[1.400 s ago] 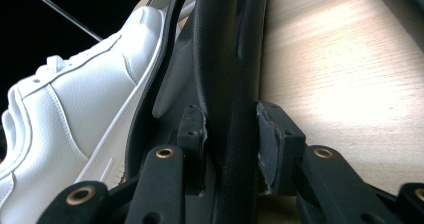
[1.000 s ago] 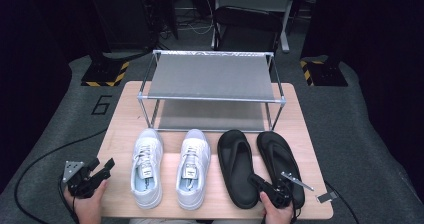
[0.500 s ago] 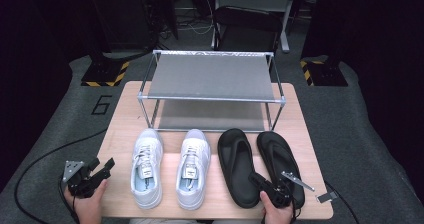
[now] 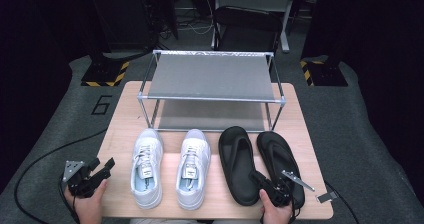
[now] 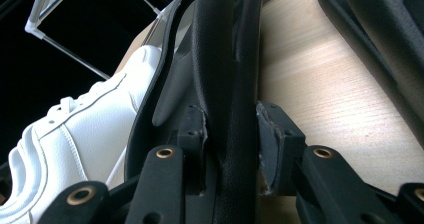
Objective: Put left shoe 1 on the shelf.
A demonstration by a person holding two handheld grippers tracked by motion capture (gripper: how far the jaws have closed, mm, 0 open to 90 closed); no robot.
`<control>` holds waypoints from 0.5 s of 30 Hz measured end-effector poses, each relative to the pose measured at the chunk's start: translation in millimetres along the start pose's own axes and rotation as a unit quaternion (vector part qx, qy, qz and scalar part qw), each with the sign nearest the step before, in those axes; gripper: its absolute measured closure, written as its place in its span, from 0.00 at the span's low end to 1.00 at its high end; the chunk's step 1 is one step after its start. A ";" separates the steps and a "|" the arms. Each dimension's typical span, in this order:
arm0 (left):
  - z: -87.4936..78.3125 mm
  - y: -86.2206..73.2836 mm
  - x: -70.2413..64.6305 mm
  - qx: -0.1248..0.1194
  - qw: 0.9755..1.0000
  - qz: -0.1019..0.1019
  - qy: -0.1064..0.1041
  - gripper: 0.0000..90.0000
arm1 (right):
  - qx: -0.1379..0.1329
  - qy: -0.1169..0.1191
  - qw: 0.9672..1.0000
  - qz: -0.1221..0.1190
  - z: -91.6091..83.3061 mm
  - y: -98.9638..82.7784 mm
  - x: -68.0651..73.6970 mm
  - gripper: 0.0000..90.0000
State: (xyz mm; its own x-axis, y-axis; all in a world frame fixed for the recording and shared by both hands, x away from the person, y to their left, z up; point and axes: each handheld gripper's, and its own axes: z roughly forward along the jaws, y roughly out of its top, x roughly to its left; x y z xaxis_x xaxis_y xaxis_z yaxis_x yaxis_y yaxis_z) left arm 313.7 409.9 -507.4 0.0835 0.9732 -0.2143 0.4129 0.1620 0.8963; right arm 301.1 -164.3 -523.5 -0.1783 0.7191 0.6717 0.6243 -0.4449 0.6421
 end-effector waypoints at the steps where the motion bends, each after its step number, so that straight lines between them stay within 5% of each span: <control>1: 0.4 0.0 -0.2 0.000 1.000 -0.001 0.000 0.42 | 0.001 -0.003 1.000 0.006 0.2 0.7 0.3 0.73; 15: 1.6 1.6 -1.0 0.006 1.000 0.001 -0.008 0.42 | -0.025 -0.001 0.999 0.021 23.0 18.4 9.7 0.73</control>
State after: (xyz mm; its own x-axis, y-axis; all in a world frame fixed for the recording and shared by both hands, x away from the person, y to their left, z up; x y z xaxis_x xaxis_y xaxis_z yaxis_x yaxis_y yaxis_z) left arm 315.7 408.9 -506.5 0.0984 0.9708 -0.2189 0.4244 0.1580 0.8916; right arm 328.3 -153.2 -513.6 -0.1506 0.7002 0.6979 0.5928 -0.5010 0.6306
